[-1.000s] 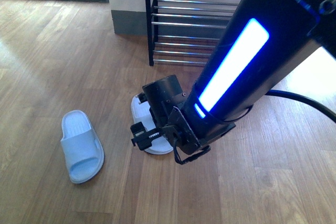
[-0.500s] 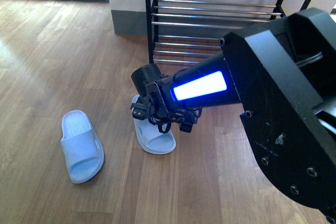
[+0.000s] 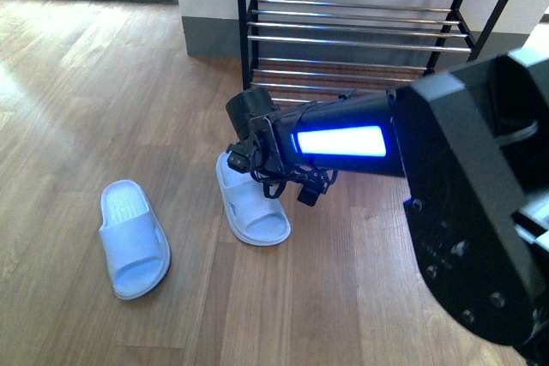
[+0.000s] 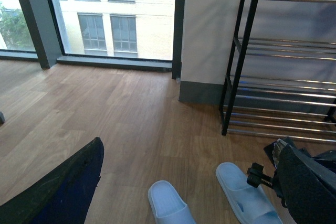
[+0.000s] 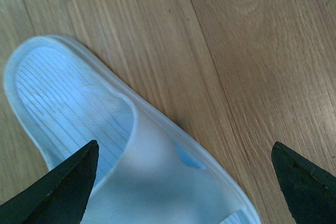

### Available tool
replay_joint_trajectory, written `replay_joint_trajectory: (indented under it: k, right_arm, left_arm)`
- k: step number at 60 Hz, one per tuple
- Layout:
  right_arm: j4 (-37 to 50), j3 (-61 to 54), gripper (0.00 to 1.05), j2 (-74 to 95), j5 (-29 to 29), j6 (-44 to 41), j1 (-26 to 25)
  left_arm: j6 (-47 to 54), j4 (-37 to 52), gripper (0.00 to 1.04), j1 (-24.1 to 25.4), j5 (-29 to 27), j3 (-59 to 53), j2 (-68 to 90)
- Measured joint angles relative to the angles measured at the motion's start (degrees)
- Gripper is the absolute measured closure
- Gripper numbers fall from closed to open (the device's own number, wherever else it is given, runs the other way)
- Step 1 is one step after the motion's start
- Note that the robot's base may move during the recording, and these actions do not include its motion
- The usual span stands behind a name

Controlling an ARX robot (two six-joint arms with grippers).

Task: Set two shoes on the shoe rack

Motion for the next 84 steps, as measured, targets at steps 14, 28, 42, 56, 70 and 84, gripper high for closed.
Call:
replay_joint_trajectory:
  k: [14, 28, 42, 56, 70, 84]
  right_arm:
    - [-4.85, 8.44, 0.09, 4.66, 1.29, -2.82, -0.2]
    - [-9.88, 13.25, 0.09, 6.71, 2.4, -7.08, -0.5]
    - [4.76, -9.18, 0.09, -4.02, 1.57, -17.62, -2.93]
    - [12.24, -28.72, 0.09, -13.31, -1.84, -20.2, -4.59]
    - [7.15, -22.86, 0.09, -11.37, -4.94, -12.7, -1.62]
    - [-5.7, -5.49, 0.09, -3.15, -6.64, -7.26, 0.39]
  left_arm:
    - [0.0, 0.0, 0.09, 0.0, 0.0, 0.0, 0.0]
    - [0.0, 0.0, 0.09, 0.0, 0.0, 0.0, 0.0]
    - [0.0, 0.02, 0.09, 0.0, -0.02, 0.0, 0.0]
    - [0.0, 0.02, 0.09, 0.0, 0.0, 0.0, 0.0]
    - [0.0, 0.02, 0.09, 0.0, 0.0, 0.0, 0.0]
    - [0.0, 0.02, 0.09, 0.0, 0.0, 0.0, 0.0]
